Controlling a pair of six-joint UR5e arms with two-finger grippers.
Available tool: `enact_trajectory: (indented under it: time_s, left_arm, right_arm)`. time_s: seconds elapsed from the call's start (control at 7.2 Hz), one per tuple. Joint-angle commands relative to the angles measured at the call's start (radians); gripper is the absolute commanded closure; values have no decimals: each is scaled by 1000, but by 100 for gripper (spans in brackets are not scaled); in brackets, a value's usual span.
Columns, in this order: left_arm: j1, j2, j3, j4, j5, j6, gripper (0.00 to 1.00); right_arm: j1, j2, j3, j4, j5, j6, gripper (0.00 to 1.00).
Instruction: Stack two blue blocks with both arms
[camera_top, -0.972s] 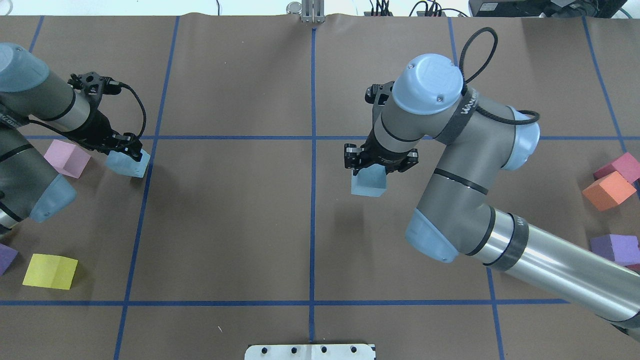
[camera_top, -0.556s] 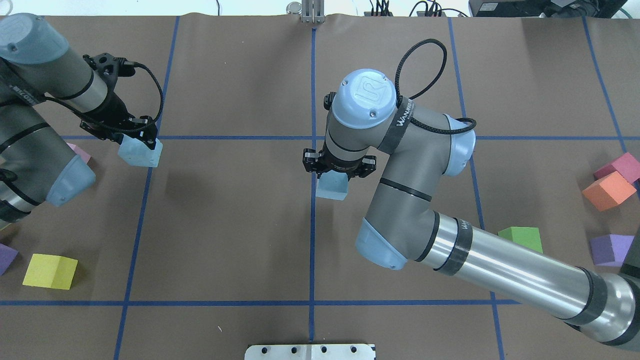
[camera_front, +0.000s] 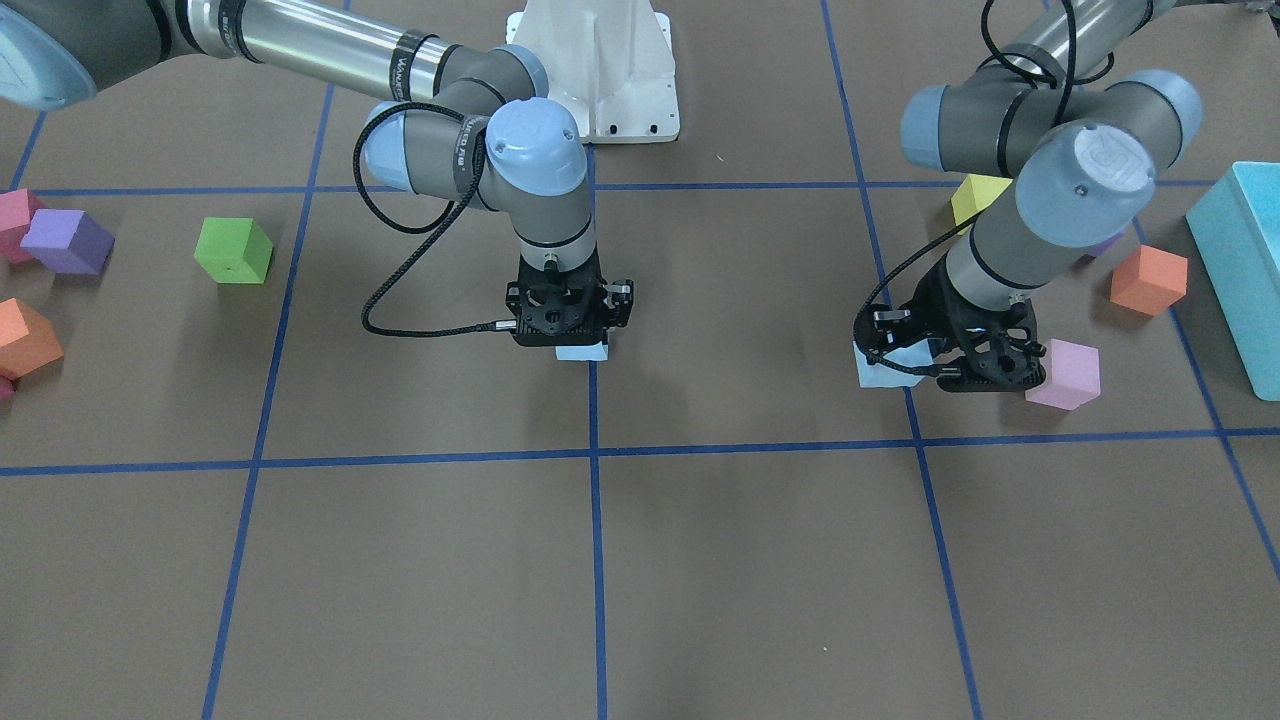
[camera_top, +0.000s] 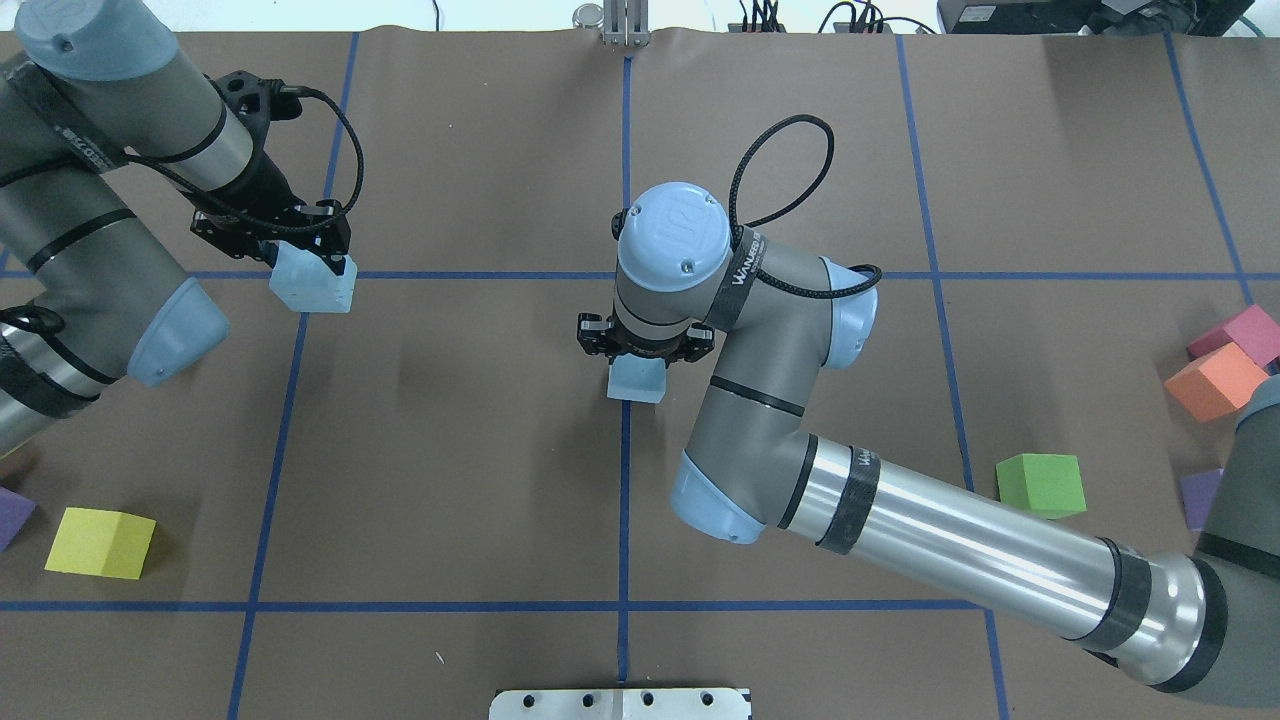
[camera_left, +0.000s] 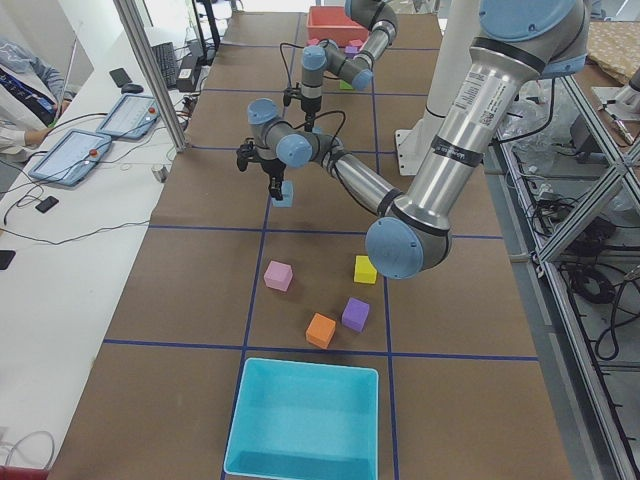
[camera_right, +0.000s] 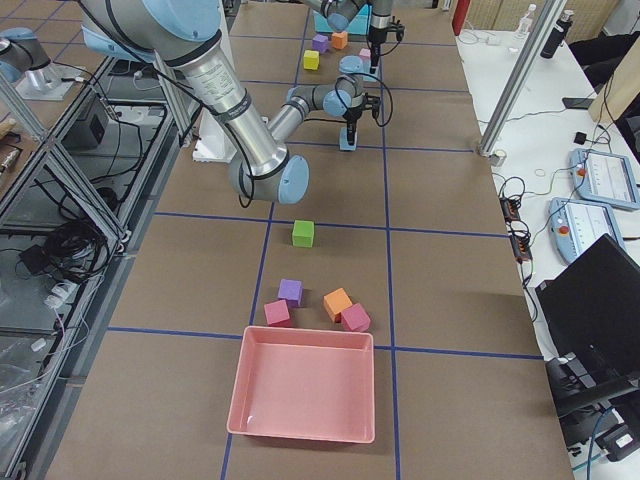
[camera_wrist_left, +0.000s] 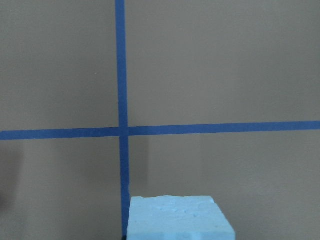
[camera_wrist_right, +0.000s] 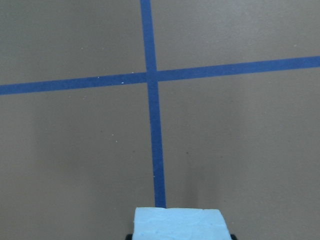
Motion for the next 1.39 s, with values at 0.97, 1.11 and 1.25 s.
enact_trajectory:
  time_s: [0.97, 1.11, 1.25]
  left_arm:
    - [120, -230, 52, -1, 29, -247, 37]
    - [157, -258, 53, -1, 81, -267, 37]
    - [177, -280, 61, 1, 121, -271, 37]
  right_arm:
    - [180, -14, 3, 14, 173, -124, 0]
    - [196, -41, 11, 15, 173, -174, 0]
    - [222, -60, 11, 15, 176, -227, 0]
